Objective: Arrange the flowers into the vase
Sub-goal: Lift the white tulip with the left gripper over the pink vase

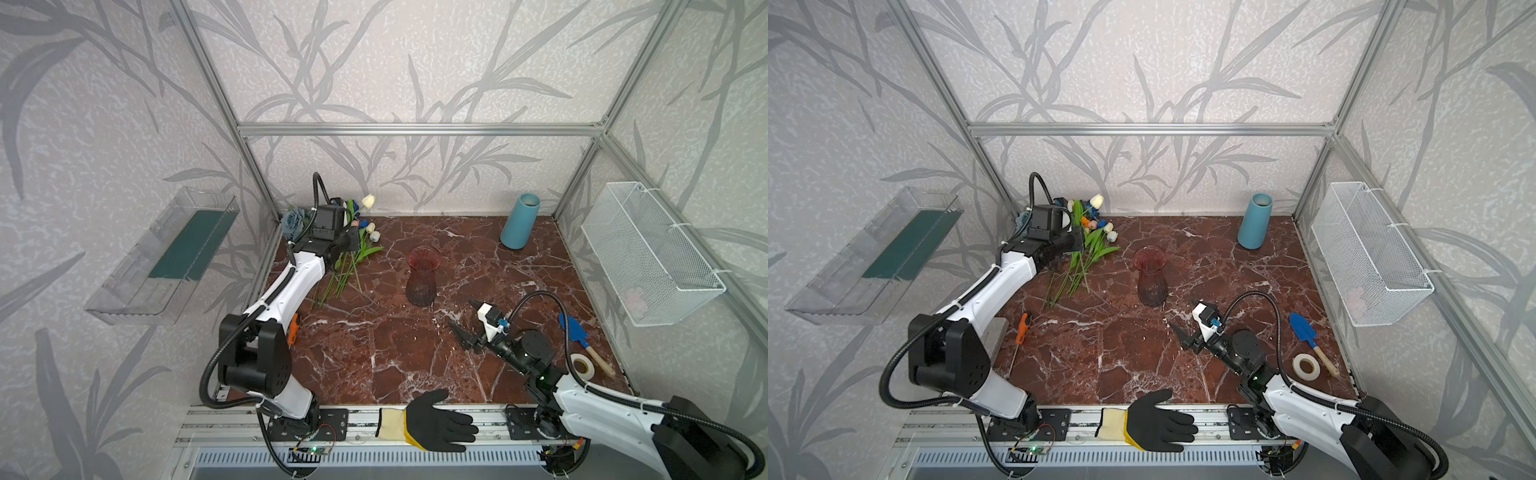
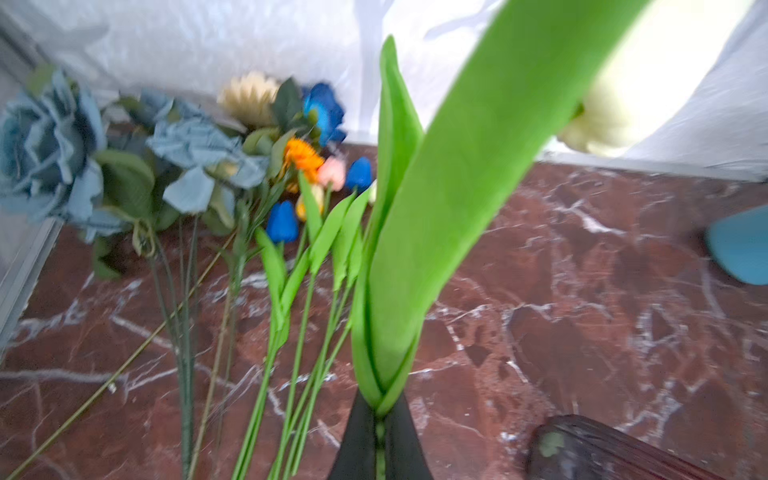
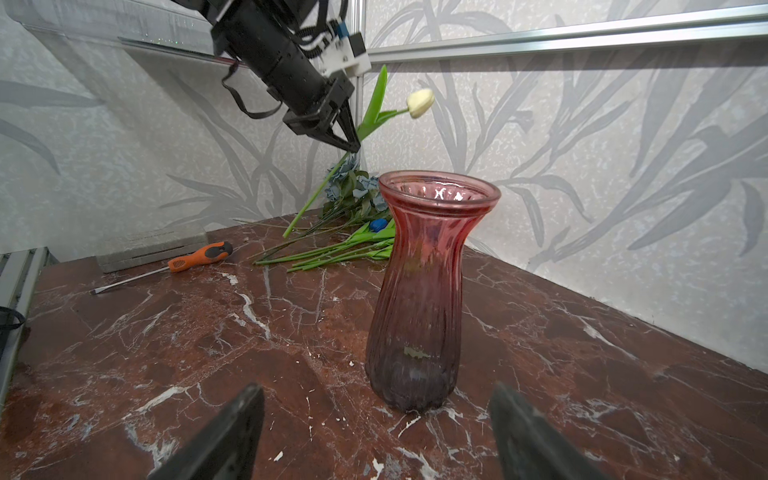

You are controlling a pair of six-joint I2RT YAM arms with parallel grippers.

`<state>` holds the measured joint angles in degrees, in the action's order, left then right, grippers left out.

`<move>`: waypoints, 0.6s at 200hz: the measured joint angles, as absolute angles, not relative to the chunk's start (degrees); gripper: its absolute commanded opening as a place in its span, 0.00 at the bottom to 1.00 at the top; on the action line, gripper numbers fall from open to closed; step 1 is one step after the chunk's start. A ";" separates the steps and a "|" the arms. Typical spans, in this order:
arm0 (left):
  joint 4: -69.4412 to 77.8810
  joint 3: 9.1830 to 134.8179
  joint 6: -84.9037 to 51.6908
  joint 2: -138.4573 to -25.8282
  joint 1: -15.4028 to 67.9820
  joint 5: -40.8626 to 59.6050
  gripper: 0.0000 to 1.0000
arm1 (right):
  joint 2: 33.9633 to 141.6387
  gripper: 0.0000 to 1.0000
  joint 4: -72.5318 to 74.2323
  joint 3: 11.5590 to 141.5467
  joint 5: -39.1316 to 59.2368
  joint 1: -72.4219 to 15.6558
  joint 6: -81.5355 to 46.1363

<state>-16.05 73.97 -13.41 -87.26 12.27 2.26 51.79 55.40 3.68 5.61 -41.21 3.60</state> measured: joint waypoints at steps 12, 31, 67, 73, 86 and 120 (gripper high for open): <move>-10.85 71.22 -12.23 -83.05 14.52 3.29 0.00 | 51.77 0.86 55.40 3.68 5.69 -41.21 3.99; -3.90 68.88 -11.38 -78.67 17.32 5.96 0.00 | 51.48 0.87 55.31 3.68 6.00 -41.21 4.54; 8.34 67.55 -11.55 -74.39 20.78 9.74 0.00 | 51.55 0.87 55.37 3.68 5.96 -41.21 5.02; 10.35 67.59 -11.53 -73.97 21.69 10.09 0.00 | 51.72 0.87 55.40 3.68 5.98 -41.21 5.04; 12.93 68.27 -11.33 -73.80 23.73 10.57 0.00 | 52.21 0.87 55.42 3.68 6.04 -41.21 5.23; 19.16 71.13 -10.04 -75.40 29.04 11.18 0.00 | 52.60 0.87 55.44 3.68 6.48 -41.25 5.69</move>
<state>19.16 71.13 -10.04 -75.40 29.04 11.18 52.60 55.44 3.68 6.48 -41.25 5.69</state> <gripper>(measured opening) 0.048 0.871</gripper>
